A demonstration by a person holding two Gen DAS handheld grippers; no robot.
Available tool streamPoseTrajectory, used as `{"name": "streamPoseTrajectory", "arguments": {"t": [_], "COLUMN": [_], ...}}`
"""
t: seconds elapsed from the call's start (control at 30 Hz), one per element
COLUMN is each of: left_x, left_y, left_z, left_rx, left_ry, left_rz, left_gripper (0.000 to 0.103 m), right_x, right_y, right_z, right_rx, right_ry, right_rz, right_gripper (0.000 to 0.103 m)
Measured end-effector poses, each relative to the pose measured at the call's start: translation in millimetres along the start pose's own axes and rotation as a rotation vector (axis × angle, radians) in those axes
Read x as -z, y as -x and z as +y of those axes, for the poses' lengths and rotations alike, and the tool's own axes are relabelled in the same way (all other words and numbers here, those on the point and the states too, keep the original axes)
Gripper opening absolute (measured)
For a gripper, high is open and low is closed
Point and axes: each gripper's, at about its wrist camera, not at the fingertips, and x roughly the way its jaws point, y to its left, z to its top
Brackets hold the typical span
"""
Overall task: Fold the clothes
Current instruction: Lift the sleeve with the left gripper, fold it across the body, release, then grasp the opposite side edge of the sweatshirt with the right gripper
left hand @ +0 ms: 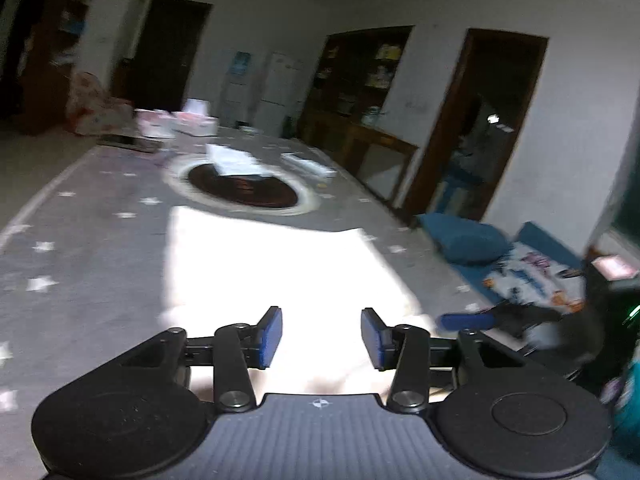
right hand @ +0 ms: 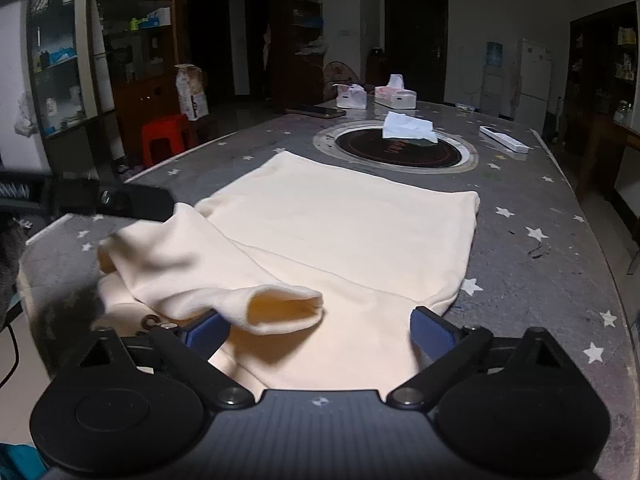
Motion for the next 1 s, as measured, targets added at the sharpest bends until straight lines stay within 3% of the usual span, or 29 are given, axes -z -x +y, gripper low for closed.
{"name": "streamPoseTrajectory", "arguments": {"t": [0.2,0.33,0.5,0.73,0.83,0.87,1.0], "left_x": [17.5,29.7,41.7,47.0,46.6,46.2,47.8], "left_y": [23.6,28.4,26.8,23.3,20.9,19.7,16.2], "left_z": [34.9,49.0,50.9,47.4,48.6,48.8,46.1], "left_rx": [-0.141,-0.185,-0.213,-0.233,-0.232,-0.23,-0.231], "left_ry": [0.028,0.033,-0.01,-0.078,-0.065,-0.063,-0.08], "left_rz": [0.033,0.072,0.1,0.094,0.087,0.083,0.083], "left_gripper": [0.057,0.058,0.058,0.057,0.056,0.052,0.043], "right_x": [-3.4,-1.7,-0.6,-1.9,-2.6,-2.7,-5.3], "right_y": [0.1,2.0,-4.7,-20.4,-21.6,-21.3,-13.9], "right_z": [5.2,2.7,-5.6,3.1,3.9,3.8,1.3], "right_rx": [-0.083,-0.11,-0.117,-0.112,-0.088,-0.082,-0.059], "right_ry": [-0.015,-0.044,-0.119,-0.113,-0.114,-0.117,-0.122], "right_rz": [0.027,0.05,0.073,0.089,0.08,0.077,0.045], "right_gripper": [0.084,0.082,0.067,0.042,0.024,0.015,0.004]}}
